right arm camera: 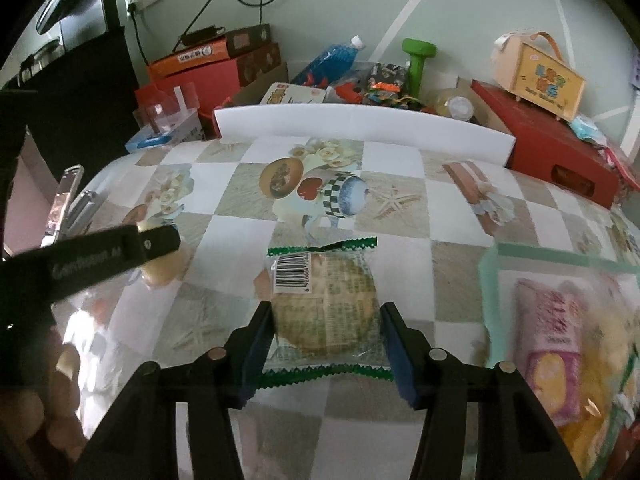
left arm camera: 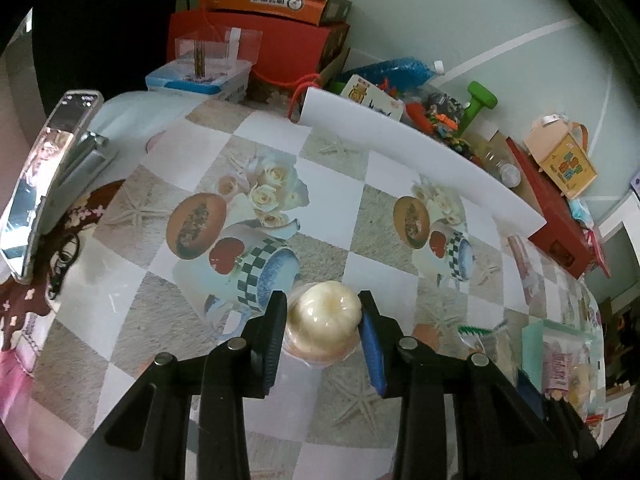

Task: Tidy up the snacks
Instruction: 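Lift the cookie packet and bun and carry both over the tray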

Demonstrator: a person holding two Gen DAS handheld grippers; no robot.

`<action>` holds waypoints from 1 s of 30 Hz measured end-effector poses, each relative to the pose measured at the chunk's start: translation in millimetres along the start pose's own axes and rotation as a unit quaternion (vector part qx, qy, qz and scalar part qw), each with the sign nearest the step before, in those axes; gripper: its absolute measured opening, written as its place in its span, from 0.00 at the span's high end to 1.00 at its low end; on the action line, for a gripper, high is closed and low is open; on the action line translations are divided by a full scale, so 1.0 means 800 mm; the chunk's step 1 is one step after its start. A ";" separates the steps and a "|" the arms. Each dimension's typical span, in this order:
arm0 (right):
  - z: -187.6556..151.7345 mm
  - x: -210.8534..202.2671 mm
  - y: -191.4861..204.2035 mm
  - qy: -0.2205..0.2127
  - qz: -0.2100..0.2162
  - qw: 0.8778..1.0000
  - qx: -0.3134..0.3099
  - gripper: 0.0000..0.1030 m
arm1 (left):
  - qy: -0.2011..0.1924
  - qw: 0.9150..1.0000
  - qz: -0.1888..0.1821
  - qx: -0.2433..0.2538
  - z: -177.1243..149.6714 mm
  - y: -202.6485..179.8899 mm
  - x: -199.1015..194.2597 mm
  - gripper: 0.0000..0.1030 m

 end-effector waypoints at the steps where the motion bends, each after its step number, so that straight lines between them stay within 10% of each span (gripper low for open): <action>1: -0.003 -0.007 -0.001 -0.002 0.000 1.000 0.001 0.45 | -0.003 1.000 0.001 0.001 0.001 -0.001 -0.005 0.64; 30: -0.043 -0.171 -0.078 -0.081 -0.015 0.995 0.059 0.45 | -0.068 0.994 -0.042 0.077 -0.037 -0.094 -0.139 0.64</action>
Point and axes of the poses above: each gripper's, at about its wrist camera, not at the fingertips, and x roughly the way its jaws point, y to its left, z to its top, the point moved 6 cm from there along x, roughly the way its jaws point, and after that the axes turned 8 degrees about -x, right-handed, at the moved point
